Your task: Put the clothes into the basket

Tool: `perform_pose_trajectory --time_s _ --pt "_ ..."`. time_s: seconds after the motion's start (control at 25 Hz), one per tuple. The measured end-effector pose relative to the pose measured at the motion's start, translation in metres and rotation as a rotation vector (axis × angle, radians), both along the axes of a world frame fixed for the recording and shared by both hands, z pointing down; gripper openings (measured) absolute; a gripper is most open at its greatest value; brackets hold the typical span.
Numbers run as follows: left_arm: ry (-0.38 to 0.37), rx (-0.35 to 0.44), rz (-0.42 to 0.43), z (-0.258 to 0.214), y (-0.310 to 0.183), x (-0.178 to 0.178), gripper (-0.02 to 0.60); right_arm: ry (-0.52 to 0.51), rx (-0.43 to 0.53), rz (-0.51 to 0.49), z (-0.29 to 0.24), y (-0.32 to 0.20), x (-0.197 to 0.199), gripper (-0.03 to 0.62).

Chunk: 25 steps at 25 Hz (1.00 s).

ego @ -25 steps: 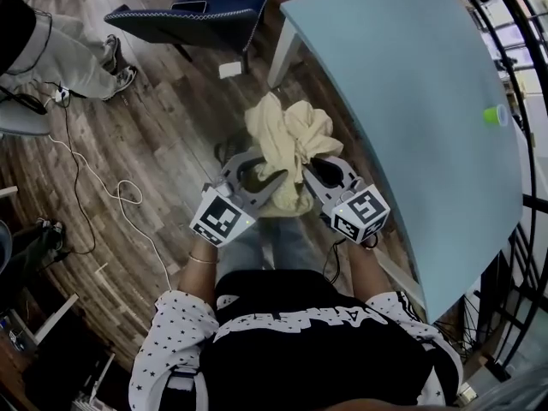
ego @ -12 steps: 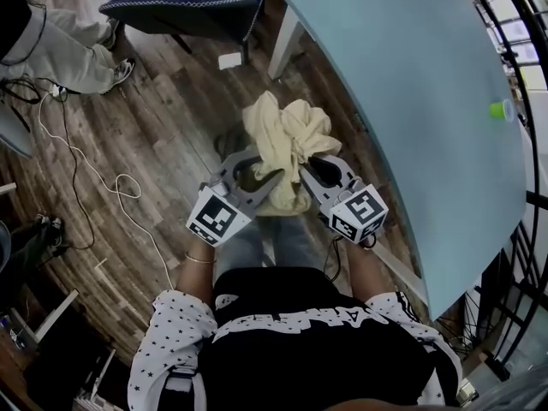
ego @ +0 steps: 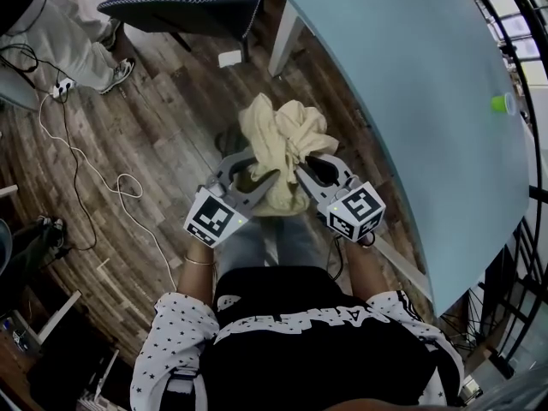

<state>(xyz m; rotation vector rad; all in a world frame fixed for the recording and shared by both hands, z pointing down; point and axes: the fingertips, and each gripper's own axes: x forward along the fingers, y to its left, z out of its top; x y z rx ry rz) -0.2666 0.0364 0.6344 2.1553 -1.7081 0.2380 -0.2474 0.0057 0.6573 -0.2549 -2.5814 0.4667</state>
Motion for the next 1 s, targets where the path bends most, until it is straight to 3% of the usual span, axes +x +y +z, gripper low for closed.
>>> perform_pose_trajectory --time_s 0.64,1.0 --pt "0.024 -0.066 -0.013 0.022 0.010 -0.003 0.144 0.069 -0.036 0.014 0.020 0.005 0.006 0.092" --pt "0.017 -0.152 0.004 0.043 0.016 -0.006 0.160 0.119 -0.060 0.015 0.032 0.004 0.007 0.106"
